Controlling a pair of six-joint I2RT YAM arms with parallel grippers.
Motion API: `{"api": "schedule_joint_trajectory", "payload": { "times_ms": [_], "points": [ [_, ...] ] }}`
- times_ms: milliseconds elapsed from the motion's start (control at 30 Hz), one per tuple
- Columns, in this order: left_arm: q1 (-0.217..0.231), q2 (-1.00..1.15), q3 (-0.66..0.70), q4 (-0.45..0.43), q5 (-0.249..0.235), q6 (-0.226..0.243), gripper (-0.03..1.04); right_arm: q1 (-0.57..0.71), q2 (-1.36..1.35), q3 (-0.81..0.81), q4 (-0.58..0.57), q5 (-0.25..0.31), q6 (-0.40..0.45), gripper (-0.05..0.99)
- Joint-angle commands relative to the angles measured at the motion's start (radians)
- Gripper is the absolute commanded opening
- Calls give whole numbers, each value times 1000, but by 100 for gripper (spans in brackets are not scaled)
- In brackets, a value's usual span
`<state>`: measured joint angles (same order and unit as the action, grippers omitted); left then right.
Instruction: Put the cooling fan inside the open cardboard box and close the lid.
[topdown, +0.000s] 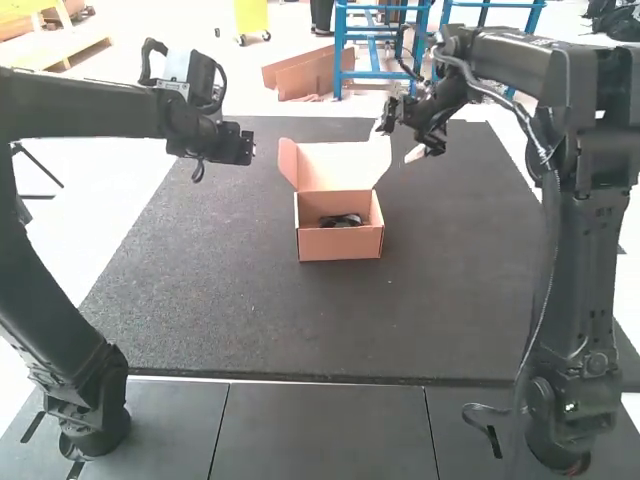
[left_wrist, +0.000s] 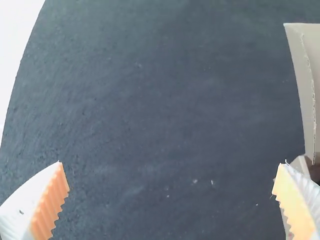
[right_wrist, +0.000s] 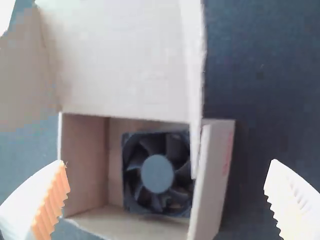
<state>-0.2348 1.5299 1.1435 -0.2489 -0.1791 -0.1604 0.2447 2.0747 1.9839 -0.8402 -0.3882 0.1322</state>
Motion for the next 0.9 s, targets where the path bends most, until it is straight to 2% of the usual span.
{"api": "schedule_joint_trajectory", "payload": {
  "times_ms": [0, 67, 233, 467, 733, 867],
  "points": [
    [-12, 45, 64, 14, 1, -33, 97, -21, -38, 15, 61, 135, -103, 89],
    [-14, 78, 91, 22, -2, -36, 97, -30, -38, 15, 115, 137, -132, 90],
    [-15, 168, 171, 37, -33, -36, 97, -30, -15, 16, 239, 123, -137, 89],
    [-15, 314, 298, 34, -46, -39, 97, -25, 41, 16, 280, 71, -146, 89],
    [-15, 421, 415, 2, -46, -57, 97, -30, 78, 16, 277, -34, -143, 89],
    [-15, 454, 455, -16, -45, -62, 97, -31, 84, 16, 276, -60, -141, 87]
  ]
}}
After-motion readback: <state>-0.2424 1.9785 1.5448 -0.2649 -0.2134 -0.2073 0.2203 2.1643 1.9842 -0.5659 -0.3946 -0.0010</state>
